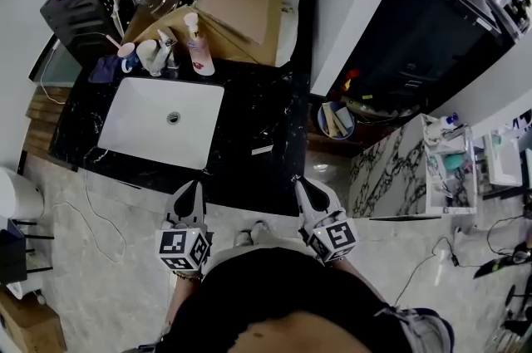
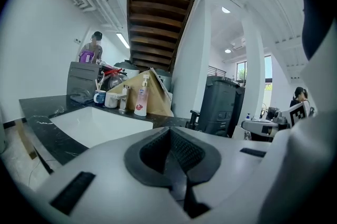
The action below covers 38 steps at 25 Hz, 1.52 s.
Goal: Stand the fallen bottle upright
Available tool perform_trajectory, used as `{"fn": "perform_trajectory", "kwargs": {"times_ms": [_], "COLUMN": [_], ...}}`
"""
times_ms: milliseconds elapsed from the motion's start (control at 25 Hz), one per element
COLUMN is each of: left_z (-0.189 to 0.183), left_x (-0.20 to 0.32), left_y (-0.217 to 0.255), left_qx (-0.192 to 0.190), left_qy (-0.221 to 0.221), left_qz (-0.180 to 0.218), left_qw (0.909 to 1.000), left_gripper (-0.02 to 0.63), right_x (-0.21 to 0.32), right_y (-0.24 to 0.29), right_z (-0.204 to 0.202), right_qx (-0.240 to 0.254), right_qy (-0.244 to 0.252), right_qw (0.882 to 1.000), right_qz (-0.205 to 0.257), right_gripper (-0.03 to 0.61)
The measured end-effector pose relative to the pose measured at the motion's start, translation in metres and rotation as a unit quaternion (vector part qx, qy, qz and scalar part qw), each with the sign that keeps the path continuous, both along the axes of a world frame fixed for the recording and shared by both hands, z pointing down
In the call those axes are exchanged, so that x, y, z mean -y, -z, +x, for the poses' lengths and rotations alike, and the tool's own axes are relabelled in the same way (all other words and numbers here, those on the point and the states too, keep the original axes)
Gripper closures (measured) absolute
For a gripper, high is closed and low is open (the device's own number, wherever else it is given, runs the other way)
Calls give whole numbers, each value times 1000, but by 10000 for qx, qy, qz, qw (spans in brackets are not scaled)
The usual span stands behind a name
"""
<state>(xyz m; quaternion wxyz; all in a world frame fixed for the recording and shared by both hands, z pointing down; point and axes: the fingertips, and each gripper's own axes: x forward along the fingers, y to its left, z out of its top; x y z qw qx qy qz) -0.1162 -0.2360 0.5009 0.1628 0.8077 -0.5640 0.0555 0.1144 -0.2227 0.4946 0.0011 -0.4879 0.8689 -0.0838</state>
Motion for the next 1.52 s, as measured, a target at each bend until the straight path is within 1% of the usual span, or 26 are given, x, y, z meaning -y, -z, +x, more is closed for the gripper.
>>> {"fn": "perform_trajectory", "kwargs": {"times_ms": [80,280,440,600,920,1080,1360,1520], "left_z": [-1,-2,-4,-7,-7,-7,-12,-8], "left_x": [-1,-1,-1,-1,-2,-3,-3,-2], "left_y": [-1,-2,0,1,-3,-1,0,-2], "left_qx": [3,-23,-25,-16,-19,-8,36,20], "left_qy": [31,58,76,98,80,91,150,121], "left_qz": [-21,-44,-20,-16,-51,-57,-49,-58], "left_qw": [10000,10000,10000,9999,10000,9999,9999,9999], "left_gripper": [612,612,612,612,612,612,612,612], "right_x": [1,4,4,4,4,4,5,6], "right_y": [0,3,3,0,-6,-14,-12,-14], "right_z": [0,-4,-5,-5,-5,1,-4,-6], "right_qx": [18,71,159,104,25,30,44,-25], "right_qy": [-27,20,63,-27,-67,-101,-60,9], "right_qw": [10000,10000,9998,9995,9994,9988,9988,9988], "right_qz": [-84,-27,-78,-282,-353,-476,-478,-484], "right_gripper": [568,572,572,572,574,573,572,572]}}
